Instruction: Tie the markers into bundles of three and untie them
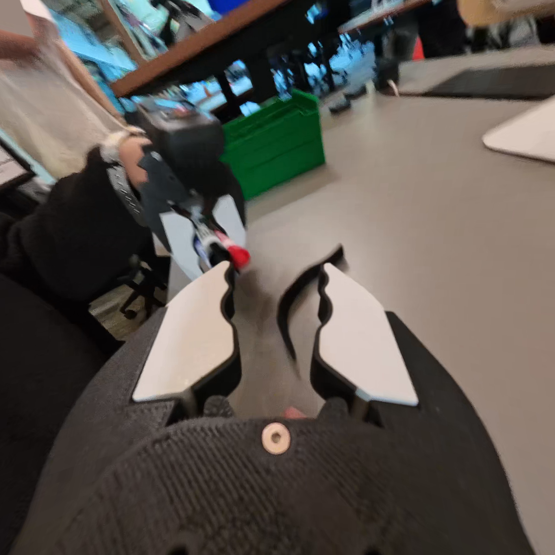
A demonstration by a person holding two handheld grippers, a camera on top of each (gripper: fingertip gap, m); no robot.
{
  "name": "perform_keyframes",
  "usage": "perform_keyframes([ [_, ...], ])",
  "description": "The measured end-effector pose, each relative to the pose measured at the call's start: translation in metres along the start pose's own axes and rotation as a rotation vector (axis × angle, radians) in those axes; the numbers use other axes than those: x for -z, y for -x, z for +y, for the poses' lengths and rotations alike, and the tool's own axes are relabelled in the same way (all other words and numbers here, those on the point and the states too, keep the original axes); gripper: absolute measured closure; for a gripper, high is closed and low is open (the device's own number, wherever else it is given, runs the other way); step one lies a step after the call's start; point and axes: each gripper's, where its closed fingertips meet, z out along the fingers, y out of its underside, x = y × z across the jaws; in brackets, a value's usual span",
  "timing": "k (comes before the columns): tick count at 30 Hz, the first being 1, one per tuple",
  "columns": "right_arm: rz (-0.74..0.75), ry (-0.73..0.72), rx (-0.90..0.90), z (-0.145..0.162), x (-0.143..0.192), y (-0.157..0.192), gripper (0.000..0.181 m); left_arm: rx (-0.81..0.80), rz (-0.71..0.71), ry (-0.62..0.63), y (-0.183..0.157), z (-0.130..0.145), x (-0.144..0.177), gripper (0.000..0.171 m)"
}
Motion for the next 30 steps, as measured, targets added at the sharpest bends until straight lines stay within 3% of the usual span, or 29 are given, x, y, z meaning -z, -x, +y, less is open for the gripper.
perform_keyframes([
  [4,0.097,0.118,0.046,0.019,0.006,-0.019,0.132,0.066,-0.032,-0.047,0.019,0.013,0.01,0.126],
  [9,0.135,0.221,0.152,0.034,-0.026,0.001,0.14,0.113,-0.04,-0.045,0.033,0.027,0.006,0.125],
  [13,0.262,0.477,0.303,0.072,-0.055,-0.004,0.138,0.118,-0.025,-0.047,0.036,0.03,0.001,0.125],
  [15,0.296,0.564,0.369,0.085,-0.059,-0.01,0.145,0.107,-0.026,-0.041,0.036,0.03,0.0,0.125],
  [17,0.256,0.541,0.363,0.083,-0.058,-0.003,0.177,0.107,-0.03,-0.034,0.035,0.029,0.0,0.124],
  [30,0.067,0.419,0.429,0.06,0.018,0.029,0.178,0.128,-0.112,0.042,0.036,0.03,-0.002,0.125],
])
